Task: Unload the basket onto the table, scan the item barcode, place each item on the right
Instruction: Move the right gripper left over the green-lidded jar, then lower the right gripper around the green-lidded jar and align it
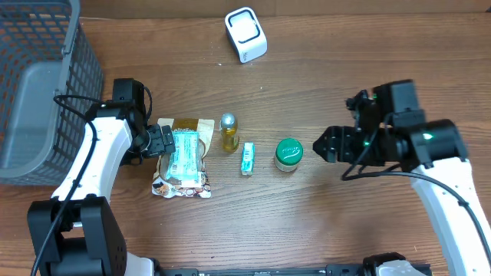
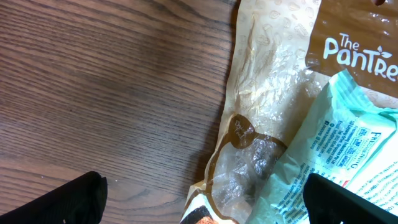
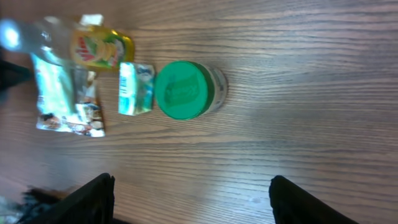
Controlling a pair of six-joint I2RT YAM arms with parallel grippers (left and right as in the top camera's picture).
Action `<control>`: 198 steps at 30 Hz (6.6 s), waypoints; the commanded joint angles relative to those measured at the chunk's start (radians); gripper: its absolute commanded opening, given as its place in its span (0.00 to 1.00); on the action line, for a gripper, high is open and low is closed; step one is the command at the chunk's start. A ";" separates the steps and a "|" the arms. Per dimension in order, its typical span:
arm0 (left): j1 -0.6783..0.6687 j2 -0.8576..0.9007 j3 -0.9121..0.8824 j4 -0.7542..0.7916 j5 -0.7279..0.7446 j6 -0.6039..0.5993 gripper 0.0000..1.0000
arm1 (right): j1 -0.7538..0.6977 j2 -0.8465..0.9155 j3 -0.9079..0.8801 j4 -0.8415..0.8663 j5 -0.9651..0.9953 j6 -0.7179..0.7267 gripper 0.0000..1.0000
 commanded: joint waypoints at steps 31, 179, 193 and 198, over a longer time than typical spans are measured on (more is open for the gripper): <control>0.003 0.004 0.019 -0.002 0.008 0.011 1.00 | 0.400 0.411 0.019 0.192 0.429 0.175 1.00; 0.002 0.004 0.019 -0.002 0.008 0.011 0.99 | 0.287 0.499 0.003 0.280 0.380 0.102 0.61; 0.002 0.004 0.019 -0.002 0.008 0.011 0.99 | 0.287 0.477 0.098 0.160 0.380 0.389 0.57; 0.002 0.004 0.019 -0.002 0.008 0.011 0.99 | 0.287 0.478 0.090 0.164 0.382 0.457 0.56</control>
